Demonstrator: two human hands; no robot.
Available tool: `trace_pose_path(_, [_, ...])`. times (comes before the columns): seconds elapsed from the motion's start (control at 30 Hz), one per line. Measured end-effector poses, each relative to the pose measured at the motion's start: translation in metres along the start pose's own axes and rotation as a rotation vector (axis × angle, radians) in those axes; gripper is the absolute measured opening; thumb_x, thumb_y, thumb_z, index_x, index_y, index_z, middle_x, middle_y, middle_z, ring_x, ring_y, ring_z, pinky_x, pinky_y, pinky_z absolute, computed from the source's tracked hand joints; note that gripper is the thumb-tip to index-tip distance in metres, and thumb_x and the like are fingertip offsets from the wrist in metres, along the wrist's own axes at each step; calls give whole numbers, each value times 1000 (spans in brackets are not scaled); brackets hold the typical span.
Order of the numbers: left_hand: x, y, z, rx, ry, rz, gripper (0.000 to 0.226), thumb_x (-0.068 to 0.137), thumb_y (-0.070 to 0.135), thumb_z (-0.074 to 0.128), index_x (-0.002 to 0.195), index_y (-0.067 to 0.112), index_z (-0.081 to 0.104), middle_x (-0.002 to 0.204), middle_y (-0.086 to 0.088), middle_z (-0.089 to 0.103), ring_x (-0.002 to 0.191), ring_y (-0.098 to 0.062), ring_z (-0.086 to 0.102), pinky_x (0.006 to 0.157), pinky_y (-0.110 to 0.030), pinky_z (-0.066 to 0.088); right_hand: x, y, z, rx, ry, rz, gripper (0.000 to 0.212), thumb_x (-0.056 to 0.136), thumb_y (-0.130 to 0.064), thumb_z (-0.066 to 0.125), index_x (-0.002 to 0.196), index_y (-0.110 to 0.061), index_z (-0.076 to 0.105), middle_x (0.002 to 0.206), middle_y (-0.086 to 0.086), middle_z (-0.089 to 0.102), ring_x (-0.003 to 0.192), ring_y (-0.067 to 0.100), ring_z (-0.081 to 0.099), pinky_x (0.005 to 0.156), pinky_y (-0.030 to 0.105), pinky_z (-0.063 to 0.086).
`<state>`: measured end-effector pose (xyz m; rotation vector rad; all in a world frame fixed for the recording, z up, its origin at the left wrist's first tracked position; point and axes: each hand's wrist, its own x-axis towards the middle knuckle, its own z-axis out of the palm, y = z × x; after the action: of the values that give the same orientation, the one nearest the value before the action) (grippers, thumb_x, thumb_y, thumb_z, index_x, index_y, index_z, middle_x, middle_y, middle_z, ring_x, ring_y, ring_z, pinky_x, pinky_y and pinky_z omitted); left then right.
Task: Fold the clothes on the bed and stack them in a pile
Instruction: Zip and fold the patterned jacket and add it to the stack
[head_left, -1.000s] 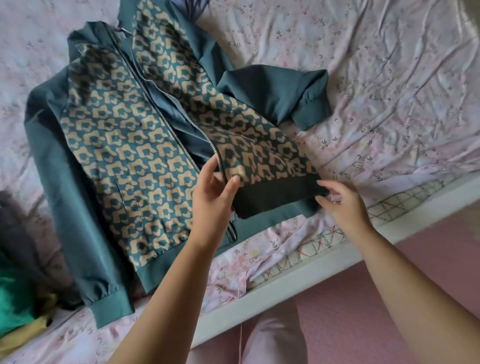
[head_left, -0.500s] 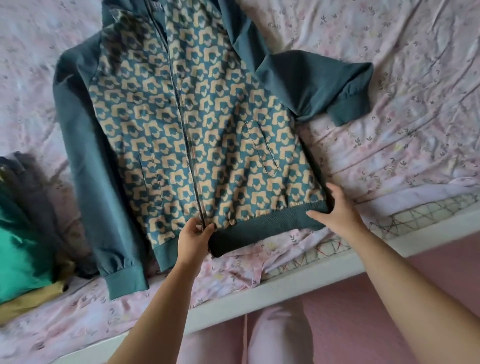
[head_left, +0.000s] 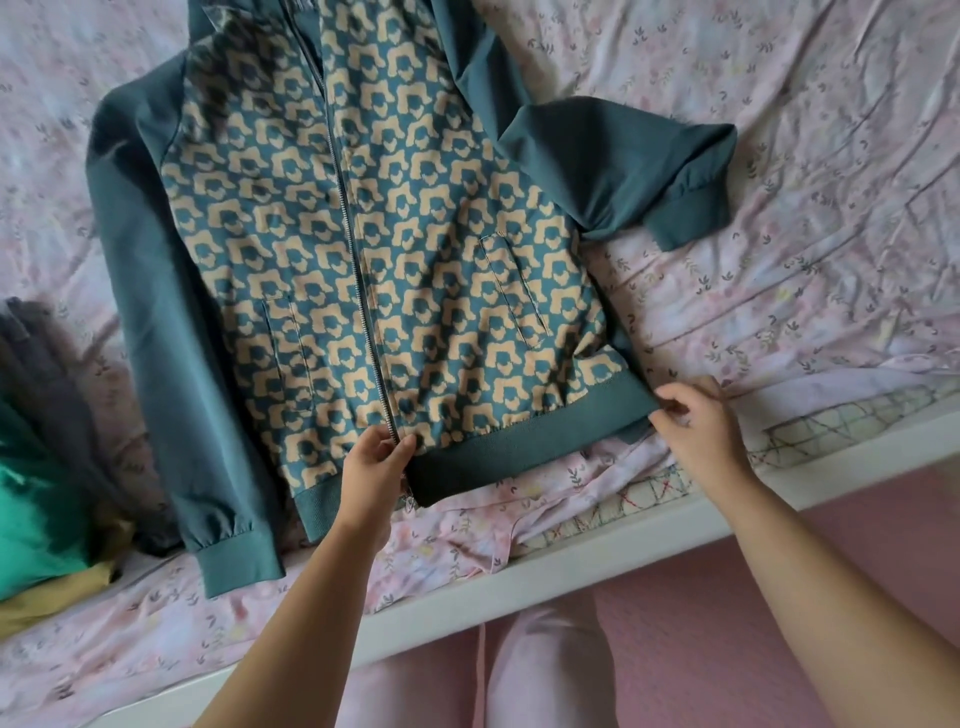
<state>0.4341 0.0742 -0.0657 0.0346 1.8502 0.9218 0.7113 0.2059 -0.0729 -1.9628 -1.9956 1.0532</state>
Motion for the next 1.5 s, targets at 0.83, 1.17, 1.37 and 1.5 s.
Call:
trace_pose_path(0.83, [14, -5, 9, 92, 119, 86, 18, 94, 8, 50, 76, 12, 46, 71, -4, 48, 61, -13, 39, 47, -17, 37, 9, -9, -42, -7, 257, -93, 33, 73, 17, 48, 101, 0, 50, 93, 25, 57, 81, 37, 56, 64, 40, 44])
trace_pose_path(1.17, [16, -9, 33, 353, 126, 116, 14, 90, 9, 55, 78, 13, 49, 73, -5, 55, 62, -19, 50, 55, -35, 46, 18, 38, -35, -115, 83, 43, 51, 73, 23, 40, 108, -6, 63, 112, 22, 46, 100, 34, 51, 78, 28, 41])
trace_pose_path(1.37, [19, -3, 32, 311, 87, 97, 14, 89, 13, 59, 77, 16, 53, 74, -1, 61, 69, -19, 58, 68, -37, 50, 32, 31, -29, 447, -25, 313, 50, 83, -19, 65, 130, -15, 47, 121, 5, 48, 112, 18, 48, 92, 30, 43])
trace_pose_path(1.5, [21, 3, 33, 197, 115, 153, 15, 90, 8, 56, 79, 16, 52, 75, -1, 61, 66, -13, 58, 59, -23, 46, 44, 21, -18, 290, -108, 259, 35, 75, -31, 70, 99, -10, 58, 99, 12, 64, 91, 27, 60, 80, 43, 50])
